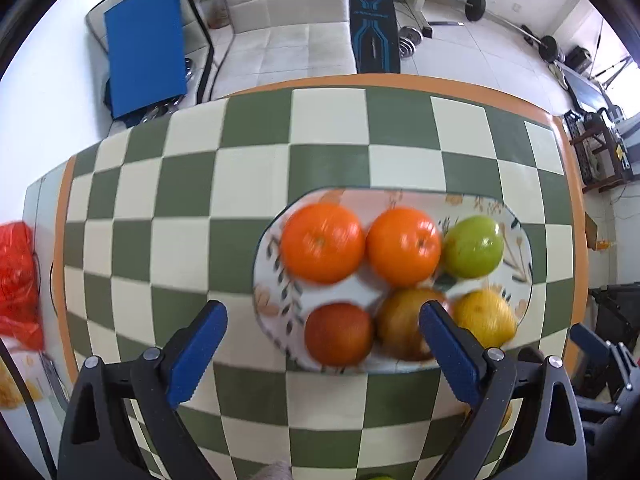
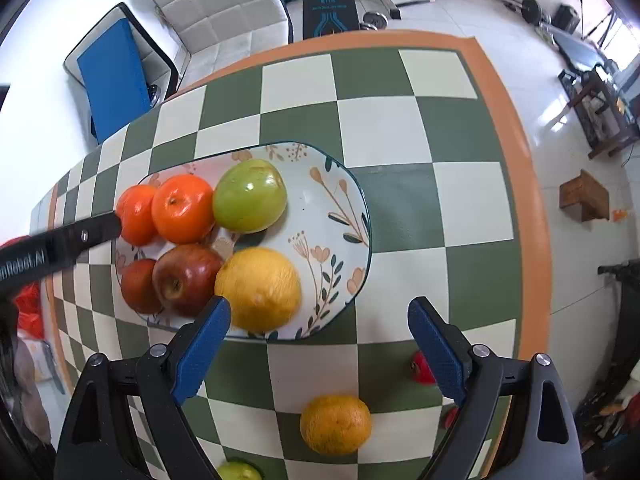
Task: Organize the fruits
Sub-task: 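Place the orange and lemon on the plate, open both tools, then grasp a green apple with the left tool while the right tool grasps the yellow citrus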
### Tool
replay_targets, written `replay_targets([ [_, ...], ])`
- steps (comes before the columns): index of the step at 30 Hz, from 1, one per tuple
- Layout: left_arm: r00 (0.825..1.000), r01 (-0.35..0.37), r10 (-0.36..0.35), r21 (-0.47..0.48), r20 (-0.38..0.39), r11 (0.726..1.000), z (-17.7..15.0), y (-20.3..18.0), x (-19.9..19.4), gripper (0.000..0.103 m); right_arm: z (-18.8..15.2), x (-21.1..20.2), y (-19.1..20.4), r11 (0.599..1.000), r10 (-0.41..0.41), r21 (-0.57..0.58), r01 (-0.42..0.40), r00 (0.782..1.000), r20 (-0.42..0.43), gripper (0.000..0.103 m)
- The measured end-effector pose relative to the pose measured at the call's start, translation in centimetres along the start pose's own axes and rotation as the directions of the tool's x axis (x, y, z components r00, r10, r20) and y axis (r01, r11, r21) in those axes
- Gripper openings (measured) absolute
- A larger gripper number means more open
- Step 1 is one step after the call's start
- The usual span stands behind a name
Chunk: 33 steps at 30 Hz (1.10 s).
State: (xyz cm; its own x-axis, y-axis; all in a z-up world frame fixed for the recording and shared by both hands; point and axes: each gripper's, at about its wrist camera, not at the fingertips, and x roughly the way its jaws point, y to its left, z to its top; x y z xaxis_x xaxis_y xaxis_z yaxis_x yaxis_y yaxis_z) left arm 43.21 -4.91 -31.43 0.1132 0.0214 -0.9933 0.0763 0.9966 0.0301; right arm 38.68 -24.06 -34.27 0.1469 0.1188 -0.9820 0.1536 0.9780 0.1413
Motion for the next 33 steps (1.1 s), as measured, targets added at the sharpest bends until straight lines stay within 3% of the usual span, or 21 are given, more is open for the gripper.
replay_targets([
  [11,0.989,-0.005,0.006,-0.006,0.151,1.0,-6.5,0.8,-6.7,0.098,-4.3,-5.8,1.7,0.999,-0.007,-0.038,0.011,0.995,0.103,0.092],
  [18,0.969,0.008,-0.011,0.012,0.247,1.0,-10.0,0.7,-11.6,0.098,-7.3,-10.8,2.7,0.998,-0.002,-0.064,0.014,0.982,0.187,0.092],
  [33,0.932,0.011,-0.022,0.034,0.362,0.999,-14.7,0.0,-18.5,0.098,-12.9,-19.9,3.2,0.997,0.019,-0.073,0.004,0.947,0.321,0.092],
])
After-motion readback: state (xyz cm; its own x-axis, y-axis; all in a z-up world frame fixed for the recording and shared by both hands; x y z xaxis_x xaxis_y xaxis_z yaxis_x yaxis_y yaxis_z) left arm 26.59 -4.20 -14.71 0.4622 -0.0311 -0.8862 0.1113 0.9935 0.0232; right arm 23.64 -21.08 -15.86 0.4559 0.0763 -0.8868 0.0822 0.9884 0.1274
